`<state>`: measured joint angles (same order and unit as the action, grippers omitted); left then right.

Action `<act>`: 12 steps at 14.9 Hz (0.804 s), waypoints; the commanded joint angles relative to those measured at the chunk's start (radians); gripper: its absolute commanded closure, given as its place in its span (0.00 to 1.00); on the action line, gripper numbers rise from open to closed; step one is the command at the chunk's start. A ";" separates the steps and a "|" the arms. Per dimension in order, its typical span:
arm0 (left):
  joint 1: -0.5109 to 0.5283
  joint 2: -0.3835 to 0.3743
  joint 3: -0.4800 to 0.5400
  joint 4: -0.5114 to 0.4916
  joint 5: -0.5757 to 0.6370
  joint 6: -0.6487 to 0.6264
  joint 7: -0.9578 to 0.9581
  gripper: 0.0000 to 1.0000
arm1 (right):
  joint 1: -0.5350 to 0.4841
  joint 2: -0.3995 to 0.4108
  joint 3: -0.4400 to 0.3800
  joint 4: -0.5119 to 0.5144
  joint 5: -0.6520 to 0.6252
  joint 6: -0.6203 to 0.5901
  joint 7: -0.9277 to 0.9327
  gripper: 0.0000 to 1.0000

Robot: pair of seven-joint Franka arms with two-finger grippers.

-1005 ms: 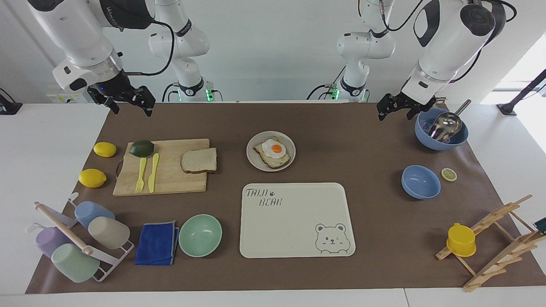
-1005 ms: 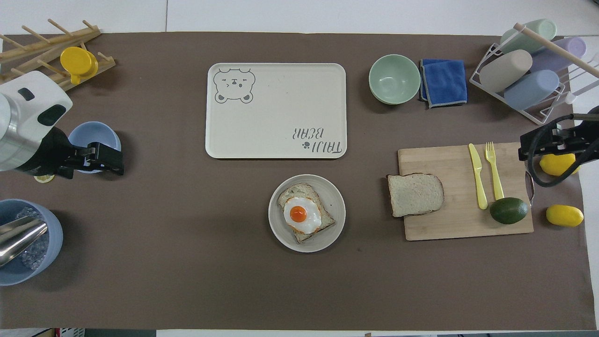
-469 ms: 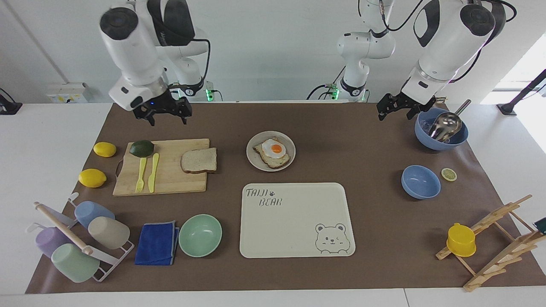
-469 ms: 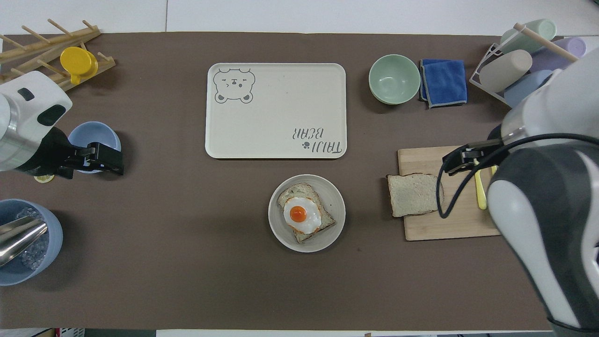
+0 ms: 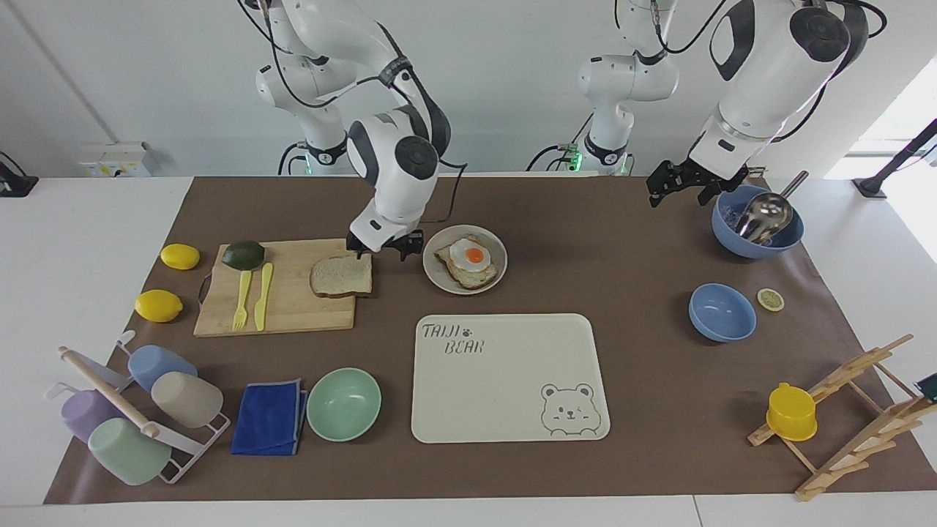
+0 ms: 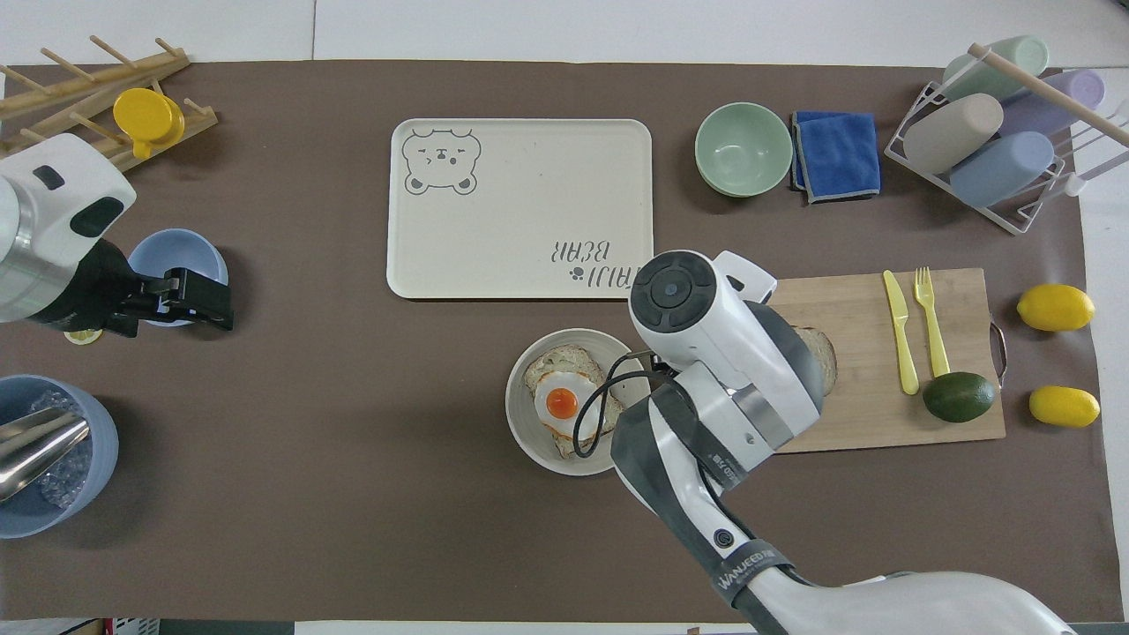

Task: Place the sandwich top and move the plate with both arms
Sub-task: 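Grasp the bread slice on the cutting board with the right gripper, then carry the bread slice with the right gripper over the egg toast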

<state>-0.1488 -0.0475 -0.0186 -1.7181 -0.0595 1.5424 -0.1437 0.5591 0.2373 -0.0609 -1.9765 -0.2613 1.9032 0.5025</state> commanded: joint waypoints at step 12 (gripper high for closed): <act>0.003 -0.017 -0.001 -0.015 0.021 0.015 -0.008 0.00 | -0.005 -0.004 -0.007 -0.151 -0.210 0.093 0.001 0.10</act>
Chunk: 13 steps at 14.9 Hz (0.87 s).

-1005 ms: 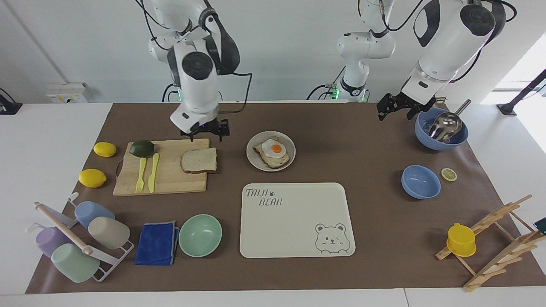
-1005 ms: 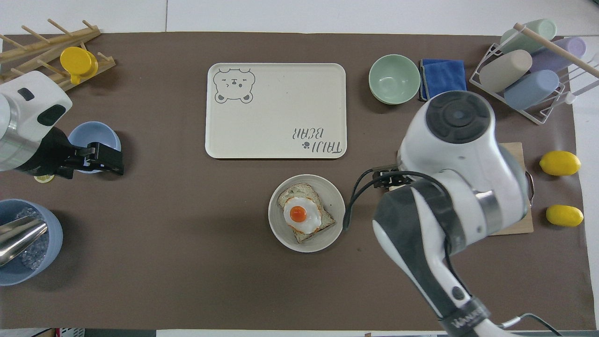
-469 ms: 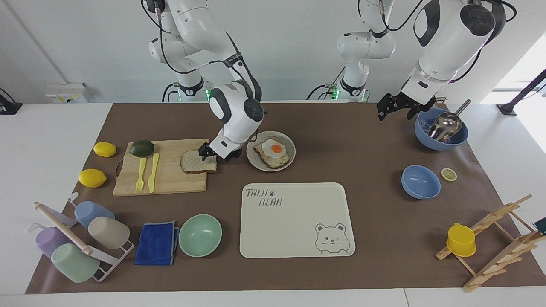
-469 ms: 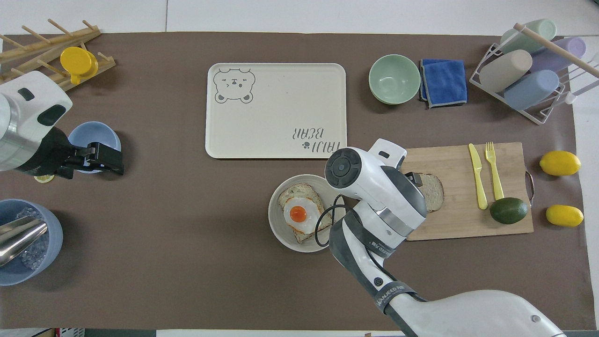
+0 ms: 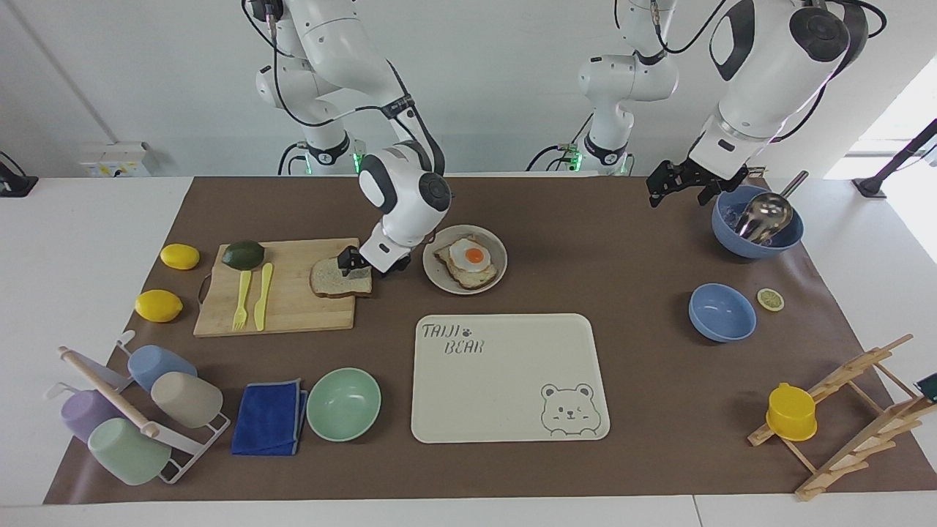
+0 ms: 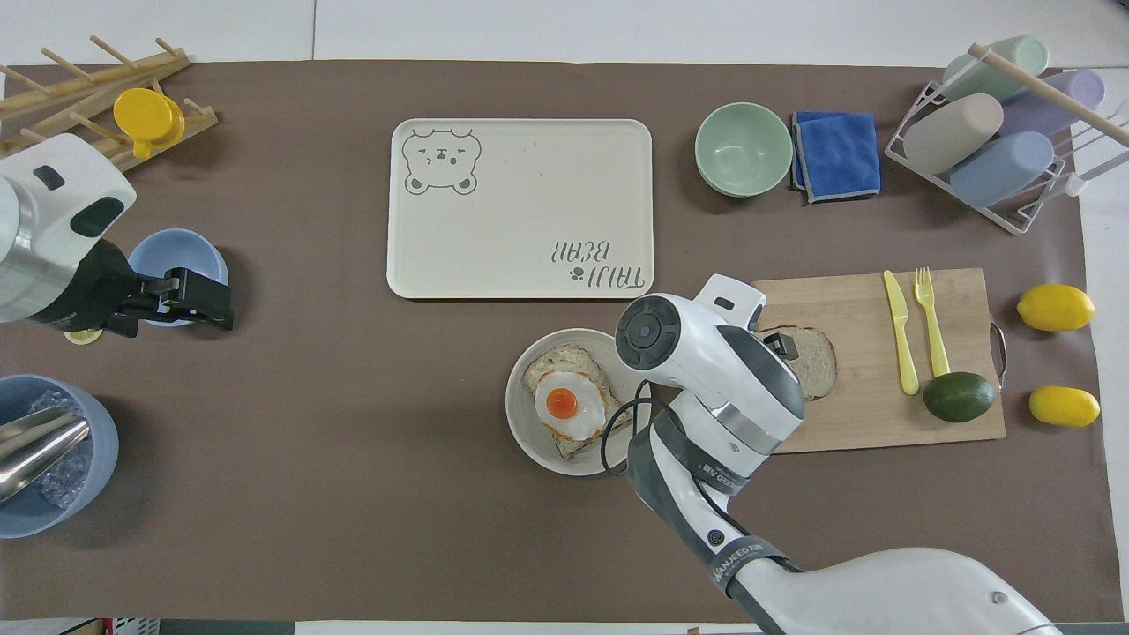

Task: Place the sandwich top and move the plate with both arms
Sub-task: 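Carry the bread slice with the right gripper over the egg toast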

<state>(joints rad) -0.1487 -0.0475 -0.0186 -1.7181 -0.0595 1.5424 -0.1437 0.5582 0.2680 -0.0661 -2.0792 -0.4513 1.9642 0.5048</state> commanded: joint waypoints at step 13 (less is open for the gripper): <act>0.001 -0.017 -0.001 -0.015 0.021 0.015 -0.008 0.00 | 0.164 -0.023 0.043 0.201 0.012 -0.227 -0.003 1.00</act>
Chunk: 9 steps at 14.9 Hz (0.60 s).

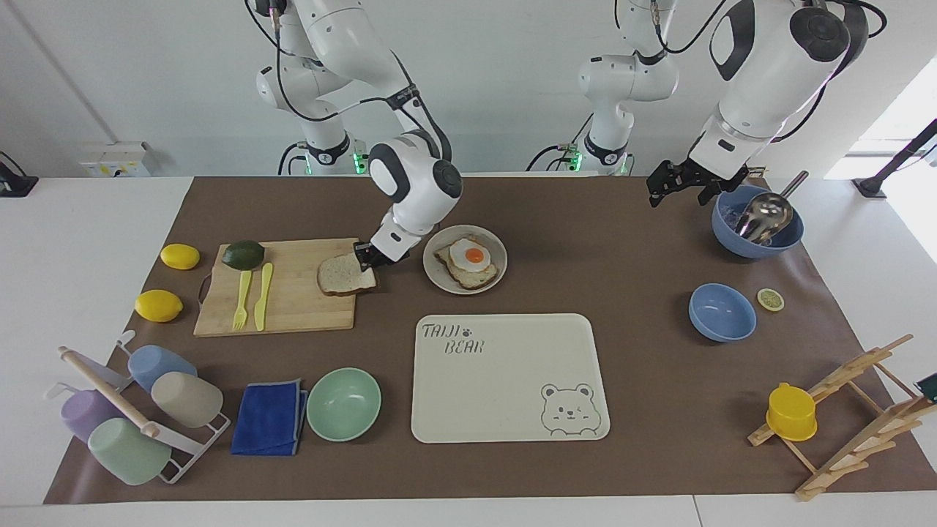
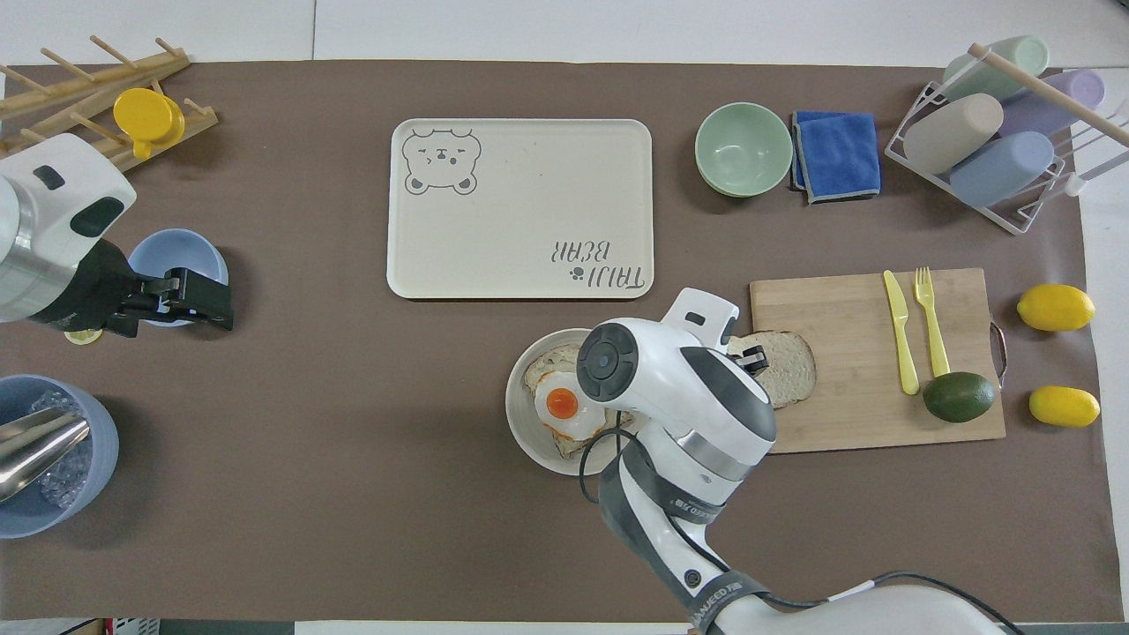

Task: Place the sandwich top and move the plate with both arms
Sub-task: 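Carry the bread slice with the right gripper over the egg toast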

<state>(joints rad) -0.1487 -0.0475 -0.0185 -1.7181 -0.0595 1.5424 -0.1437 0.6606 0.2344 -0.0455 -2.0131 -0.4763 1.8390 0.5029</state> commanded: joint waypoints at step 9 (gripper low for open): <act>0.001 -0.018 -0.001 -0.014 0.021 0.015 -0.008 0.00 | 0.221 0.124 0.022 0.344 0.133 -0.092 0.128 1.00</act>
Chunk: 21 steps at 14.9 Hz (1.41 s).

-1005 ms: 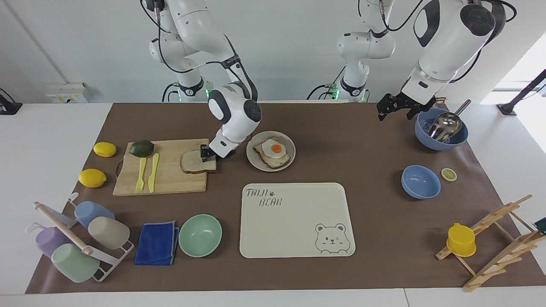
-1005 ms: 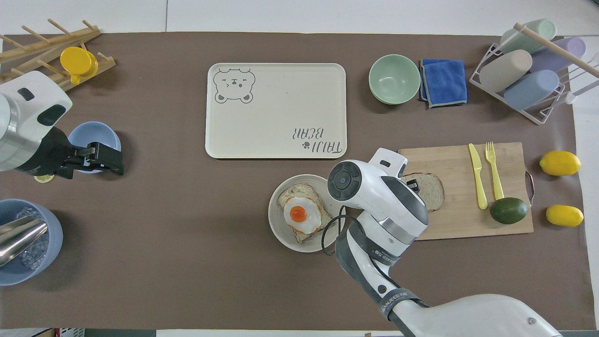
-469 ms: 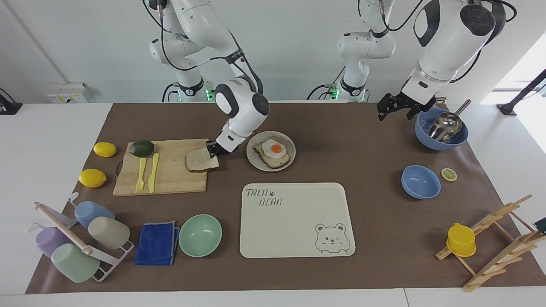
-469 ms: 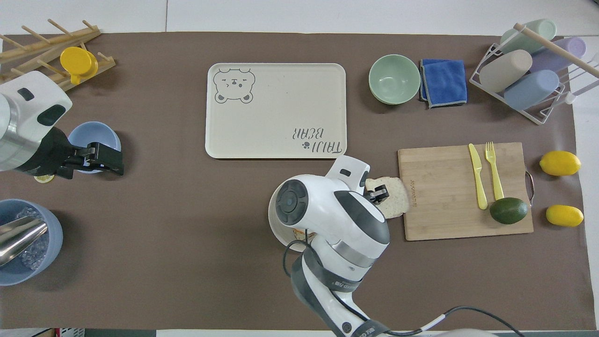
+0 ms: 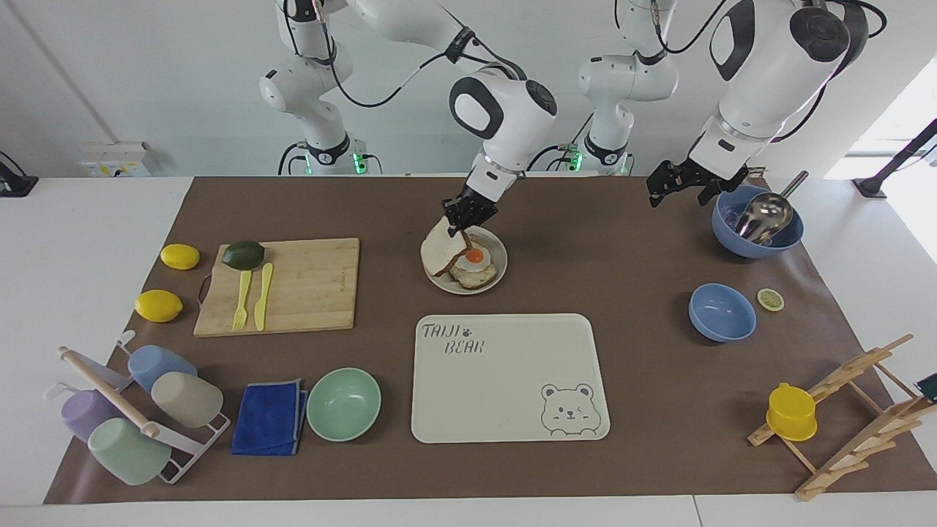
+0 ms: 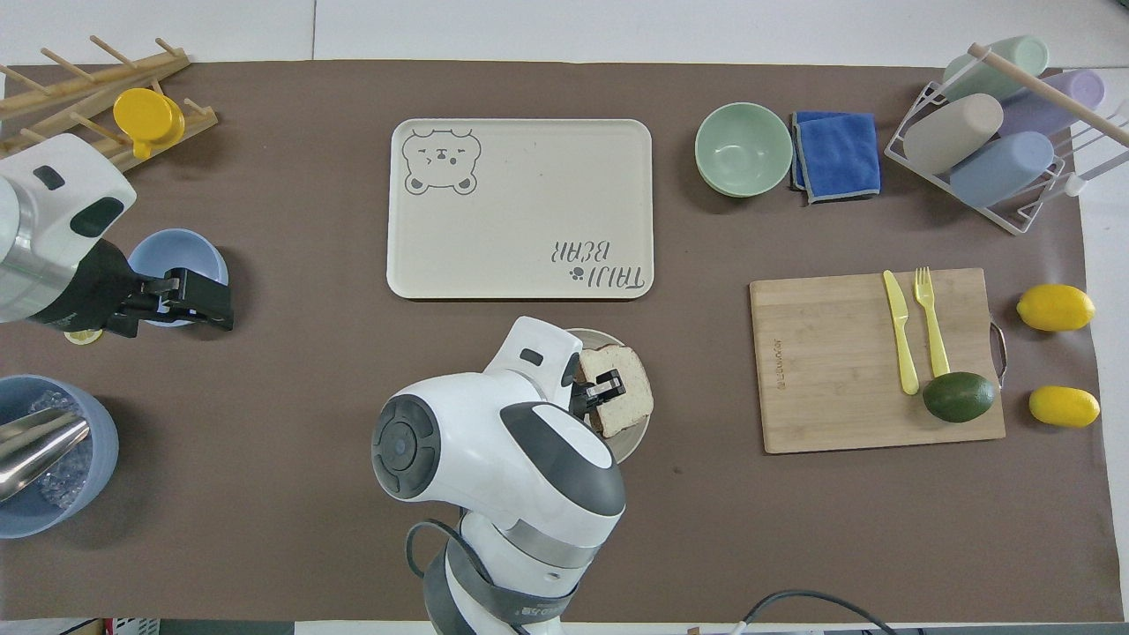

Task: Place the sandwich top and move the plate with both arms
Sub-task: 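Lay the bread on the egg toast and withdraw the right gripper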

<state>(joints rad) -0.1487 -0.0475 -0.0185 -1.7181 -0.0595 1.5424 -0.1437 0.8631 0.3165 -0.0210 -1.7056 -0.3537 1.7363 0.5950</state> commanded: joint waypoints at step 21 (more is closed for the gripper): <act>-0.008 -0.028 -0.008 -0.014 0.021 0.015 -0.011 0.00 | -0.382 -0.170 0.010 0.015 0.324 0.045 0.004 0.00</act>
<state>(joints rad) -0.1511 -0.0548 -0.0293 -1.7167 -0.0595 1.5449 -0.1442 0.5917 0.2426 -0.0253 -1.6648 -0.0901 1.8515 0.6388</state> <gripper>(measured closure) 0.000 0.000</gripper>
